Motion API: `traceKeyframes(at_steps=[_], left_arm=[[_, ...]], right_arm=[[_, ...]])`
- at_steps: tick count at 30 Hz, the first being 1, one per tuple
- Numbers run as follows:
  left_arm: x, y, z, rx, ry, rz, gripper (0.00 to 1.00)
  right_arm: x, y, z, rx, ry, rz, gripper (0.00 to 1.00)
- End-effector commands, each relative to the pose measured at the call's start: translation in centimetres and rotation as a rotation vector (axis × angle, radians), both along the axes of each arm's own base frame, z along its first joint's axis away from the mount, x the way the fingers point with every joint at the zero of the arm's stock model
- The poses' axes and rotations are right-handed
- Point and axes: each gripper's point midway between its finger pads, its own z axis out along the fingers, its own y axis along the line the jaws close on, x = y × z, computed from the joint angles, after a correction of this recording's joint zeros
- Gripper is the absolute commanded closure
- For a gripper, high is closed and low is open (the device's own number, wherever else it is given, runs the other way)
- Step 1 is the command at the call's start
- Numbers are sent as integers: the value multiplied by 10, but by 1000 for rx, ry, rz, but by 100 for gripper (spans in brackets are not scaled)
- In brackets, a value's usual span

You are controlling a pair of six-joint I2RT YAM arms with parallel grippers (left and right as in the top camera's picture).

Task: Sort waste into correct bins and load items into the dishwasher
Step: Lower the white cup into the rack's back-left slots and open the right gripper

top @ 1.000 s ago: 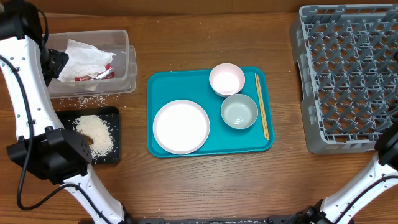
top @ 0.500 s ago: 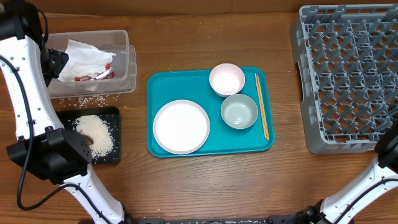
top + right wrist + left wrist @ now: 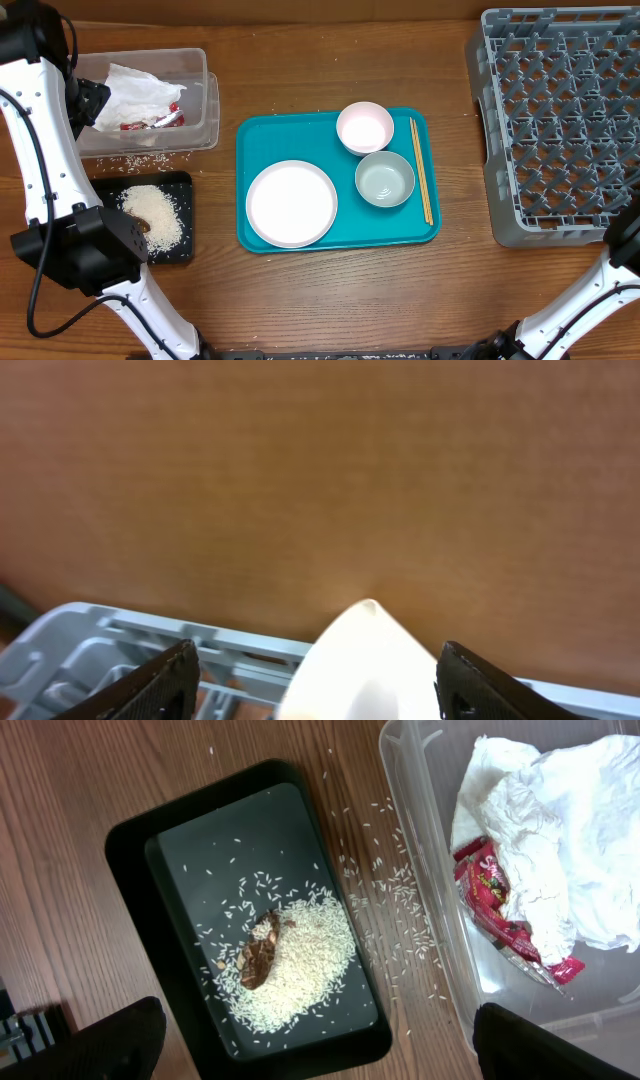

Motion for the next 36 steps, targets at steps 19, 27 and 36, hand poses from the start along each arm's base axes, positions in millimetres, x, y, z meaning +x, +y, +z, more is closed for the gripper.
traceKeyframes(at_steps=[19, 27, 36], left_arm=[[-1, -3, 8, 12, -17, 4, 0], [-1, -3, 8, 12, -17, 4, 0], [-1, -3, 8, 12, -17, 4, 0]], right_arm=[[-69, 17, -46, 261, 171, -180, 41], [-101, 32, -66, 390, 230, -248, 43], [-87, 50, -35, 452, 105, -161, 96]])
